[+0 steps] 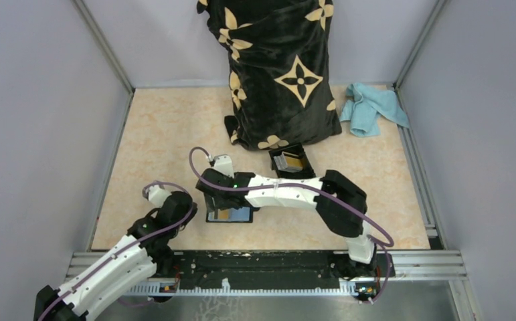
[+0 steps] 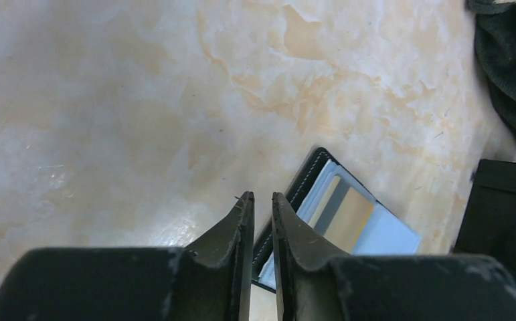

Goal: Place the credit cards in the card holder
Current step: Insert the credit card into the card holder.

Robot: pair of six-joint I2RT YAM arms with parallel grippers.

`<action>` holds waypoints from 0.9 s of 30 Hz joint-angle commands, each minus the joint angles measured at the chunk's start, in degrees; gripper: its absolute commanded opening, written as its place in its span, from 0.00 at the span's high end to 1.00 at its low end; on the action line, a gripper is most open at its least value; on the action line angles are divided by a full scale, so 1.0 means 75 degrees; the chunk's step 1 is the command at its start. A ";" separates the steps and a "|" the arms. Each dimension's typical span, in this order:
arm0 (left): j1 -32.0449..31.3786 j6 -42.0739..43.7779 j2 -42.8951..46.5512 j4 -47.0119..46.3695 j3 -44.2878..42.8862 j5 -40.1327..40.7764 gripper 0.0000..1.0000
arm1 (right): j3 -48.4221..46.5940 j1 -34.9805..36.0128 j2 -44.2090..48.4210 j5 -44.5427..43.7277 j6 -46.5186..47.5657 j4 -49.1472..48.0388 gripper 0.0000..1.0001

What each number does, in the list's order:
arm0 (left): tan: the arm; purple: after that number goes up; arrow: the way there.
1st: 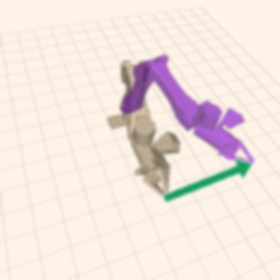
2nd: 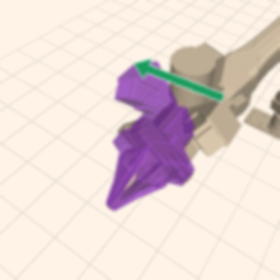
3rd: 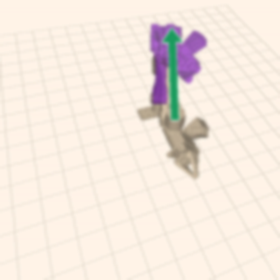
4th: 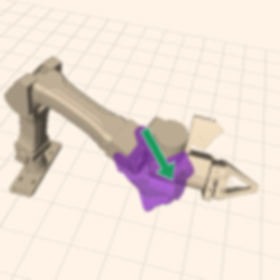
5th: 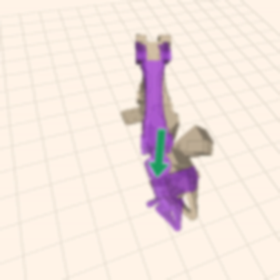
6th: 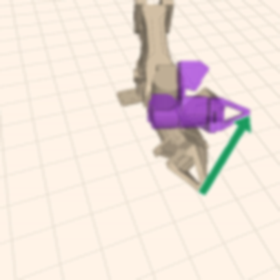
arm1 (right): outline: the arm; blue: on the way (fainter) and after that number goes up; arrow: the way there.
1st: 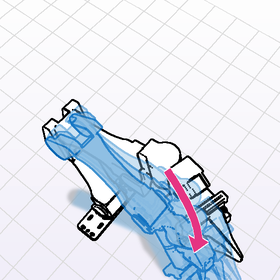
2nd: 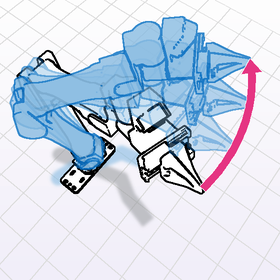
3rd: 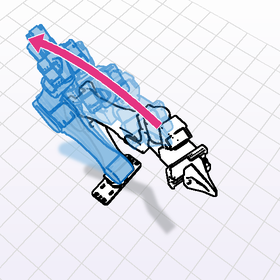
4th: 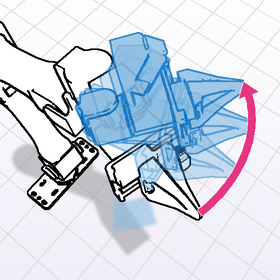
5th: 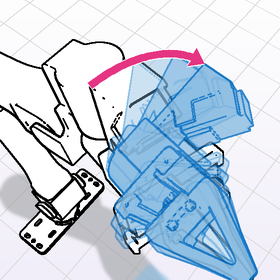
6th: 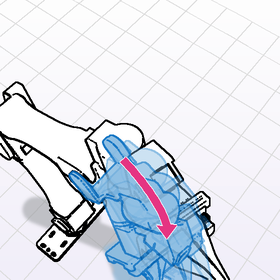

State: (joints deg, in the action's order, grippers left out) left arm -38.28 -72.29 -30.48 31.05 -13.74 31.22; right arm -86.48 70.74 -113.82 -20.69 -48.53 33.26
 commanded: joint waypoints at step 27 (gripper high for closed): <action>-0.0122 0.2516 -0.1941 -0.3453 -0.0793 -0.2054 0.73 | 0.3285 -0.4180 0.4299 0.1052 0.3451 -0.1479 0.41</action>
State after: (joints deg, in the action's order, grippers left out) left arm -38.92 -55.44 -44.29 8.60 -18.41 17.37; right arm -62.17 42.46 -82.56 -17.15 -25.04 27.33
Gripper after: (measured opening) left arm 0.267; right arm 0.594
